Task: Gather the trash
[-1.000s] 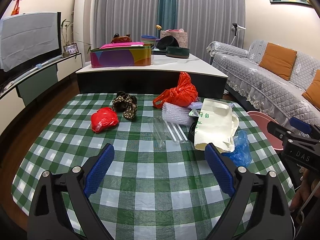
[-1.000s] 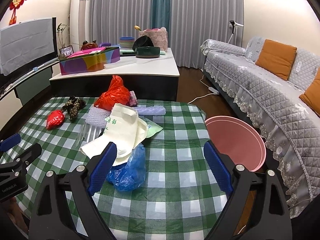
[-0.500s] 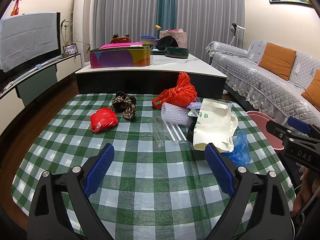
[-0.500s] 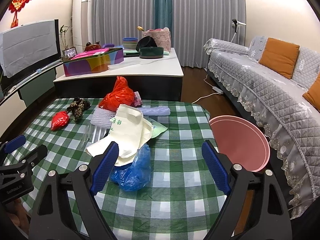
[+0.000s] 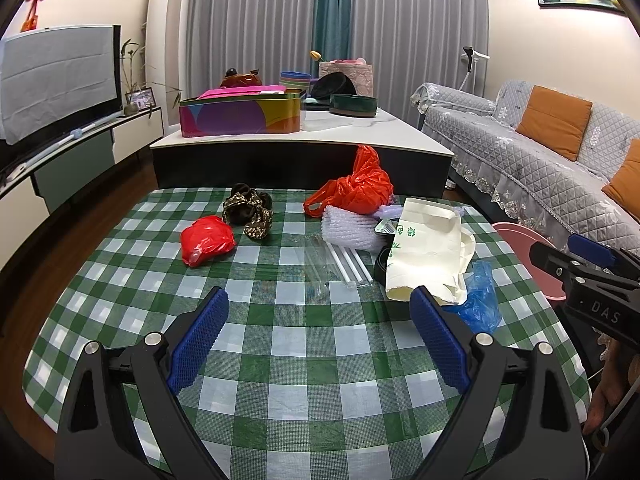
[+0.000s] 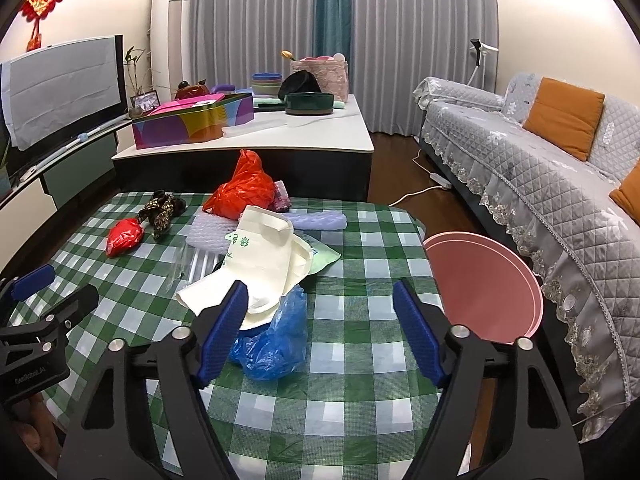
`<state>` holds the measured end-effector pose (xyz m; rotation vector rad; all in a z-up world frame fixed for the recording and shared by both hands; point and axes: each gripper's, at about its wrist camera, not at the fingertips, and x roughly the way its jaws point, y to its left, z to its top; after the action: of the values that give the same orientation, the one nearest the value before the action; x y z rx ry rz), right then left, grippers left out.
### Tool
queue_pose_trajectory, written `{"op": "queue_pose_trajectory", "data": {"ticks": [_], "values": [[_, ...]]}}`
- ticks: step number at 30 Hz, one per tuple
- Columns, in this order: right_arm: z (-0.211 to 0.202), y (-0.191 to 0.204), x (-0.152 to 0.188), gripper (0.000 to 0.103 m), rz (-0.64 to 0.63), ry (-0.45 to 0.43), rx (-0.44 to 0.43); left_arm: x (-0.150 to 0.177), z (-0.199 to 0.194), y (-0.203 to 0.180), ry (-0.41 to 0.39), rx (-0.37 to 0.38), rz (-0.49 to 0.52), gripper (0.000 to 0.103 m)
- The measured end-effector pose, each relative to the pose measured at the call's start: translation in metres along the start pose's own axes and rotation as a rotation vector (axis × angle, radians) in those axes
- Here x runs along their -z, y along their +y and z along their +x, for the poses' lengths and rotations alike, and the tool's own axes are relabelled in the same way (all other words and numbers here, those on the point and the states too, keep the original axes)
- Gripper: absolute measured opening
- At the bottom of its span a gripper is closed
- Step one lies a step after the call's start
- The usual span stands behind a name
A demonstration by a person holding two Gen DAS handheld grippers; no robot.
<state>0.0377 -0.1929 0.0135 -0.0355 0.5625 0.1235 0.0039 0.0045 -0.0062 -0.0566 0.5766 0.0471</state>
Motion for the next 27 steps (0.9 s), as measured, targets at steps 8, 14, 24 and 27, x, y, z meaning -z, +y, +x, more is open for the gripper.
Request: {"op": "queue_pose_trajectory", "data": {"ticks": [8, 14, 24, 27], "values": [[0.009, -0.008, -0.002, 0.043, 0.066, 0.035, -0.085, -0.005, -0.002, -0.002, -0.006, -0.002, -0.001, 0.086], [0.03, -0.011, -0.018, 0.043, 0.098, 0.025, -0.117, -0.017, 0.013, 0.017, -0.011, -0.055, -0.051, 0.076], [0.102, -0.012, -0.027, 0.049, 0.156, 0.103, -0.179, -0.044, 0.075, 0.062, 0.006, -0.193, -0.134, 0.075], [0.117, -0.015, -0.026, 0.052, 0.174, 0.133, -0.194, -0.047, 0.098, 0.074, 0.036, -0.231, -0.158, 0.075]]}}
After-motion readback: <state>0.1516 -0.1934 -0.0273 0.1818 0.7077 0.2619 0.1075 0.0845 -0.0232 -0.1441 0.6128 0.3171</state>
